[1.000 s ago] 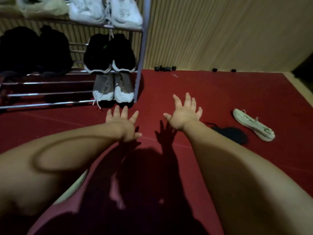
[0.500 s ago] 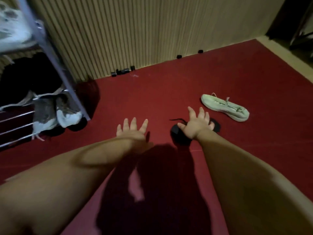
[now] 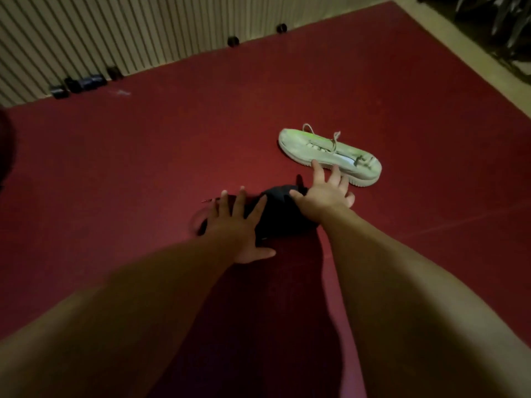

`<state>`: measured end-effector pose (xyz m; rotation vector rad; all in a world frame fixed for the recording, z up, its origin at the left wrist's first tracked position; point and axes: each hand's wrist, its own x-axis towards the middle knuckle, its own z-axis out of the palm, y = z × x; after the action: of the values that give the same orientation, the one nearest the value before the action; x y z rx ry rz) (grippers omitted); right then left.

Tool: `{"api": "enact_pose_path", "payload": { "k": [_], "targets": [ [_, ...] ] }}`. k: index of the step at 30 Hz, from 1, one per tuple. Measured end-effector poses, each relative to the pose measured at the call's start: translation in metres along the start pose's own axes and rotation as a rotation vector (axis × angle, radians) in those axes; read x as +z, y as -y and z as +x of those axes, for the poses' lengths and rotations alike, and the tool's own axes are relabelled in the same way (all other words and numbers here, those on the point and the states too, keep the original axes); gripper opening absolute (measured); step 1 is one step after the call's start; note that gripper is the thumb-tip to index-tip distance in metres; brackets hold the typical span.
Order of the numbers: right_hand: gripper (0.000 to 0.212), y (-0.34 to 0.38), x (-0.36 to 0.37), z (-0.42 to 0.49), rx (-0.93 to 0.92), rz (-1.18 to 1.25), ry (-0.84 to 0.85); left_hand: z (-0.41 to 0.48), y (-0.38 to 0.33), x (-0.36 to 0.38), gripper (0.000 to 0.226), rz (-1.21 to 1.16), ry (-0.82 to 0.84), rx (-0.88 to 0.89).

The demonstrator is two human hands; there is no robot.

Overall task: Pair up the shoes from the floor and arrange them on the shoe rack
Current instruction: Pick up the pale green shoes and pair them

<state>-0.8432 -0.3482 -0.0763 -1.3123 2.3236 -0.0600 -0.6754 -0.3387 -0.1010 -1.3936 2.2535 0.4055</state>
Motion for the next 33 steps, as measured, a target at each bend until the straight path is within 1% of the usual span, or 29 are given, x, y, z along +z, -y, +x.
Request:
{"api": "enact_pose_path", "payload": {
  "k": [2,5,7,10,14,16,20,24,29,33],
  "targets": [
    [0.082,-0.008,0.003,0.031,-0.006,-0.036,-0.028,0.031,-0.001,0.01,0.097,0.008,-0.005,0.027],
    [0.084,-0.006,-0.003,0.066,-0.053,-0.104,-0.092,0.043,0.008,0.023,0.08,0.033,-0.168,0.052],
    [0.089,0.002,-0.007,0.09,-0.061,-0.146,-0.096,0.047,0.014,0.026,0.077,0.032,-0.198,0.089],
    [0.098,0.012,-0.014,0.121,-0.051,-0.224,-0.069,0.049,0.019,0.027,0.076,0.03,-0.219,0.109],
    [0.1,0.0,-0.011,0.144,0.002,-0.355,0.046,0.05,0.019,0.031,0.071,0.007,-0.249,0.133],
    [0.097,-0.008,-0.006,0.145,0.001,-0.396,0.068,0.049,0.02,0.03,0.073,0.002,-0.248,0.137],
    [0.087,-0.008,-0.014,0.142,-0.007,-0.459,0.039,0.05,0.02,0.029,0.073,0.006,-0.24,0.14],
    [0.078,-0.011,-0.018,0.134,0.042,-0.416,0.069,0.051,0.021,0.03,0.074,0.006,-0.237,0.139],
    [0.059,-0.034,-0.013,0.115,0.076,-0.376,0.002,0.051,0.02,0.031,0.075,0.018,-0.244,0.125],
    [0.052,-0.054,-0.008,0.088,0.164,-0.349,0.004,0.051,0.019,0.029,0.074,0.012,-0.229,0.117]
  ]
}}
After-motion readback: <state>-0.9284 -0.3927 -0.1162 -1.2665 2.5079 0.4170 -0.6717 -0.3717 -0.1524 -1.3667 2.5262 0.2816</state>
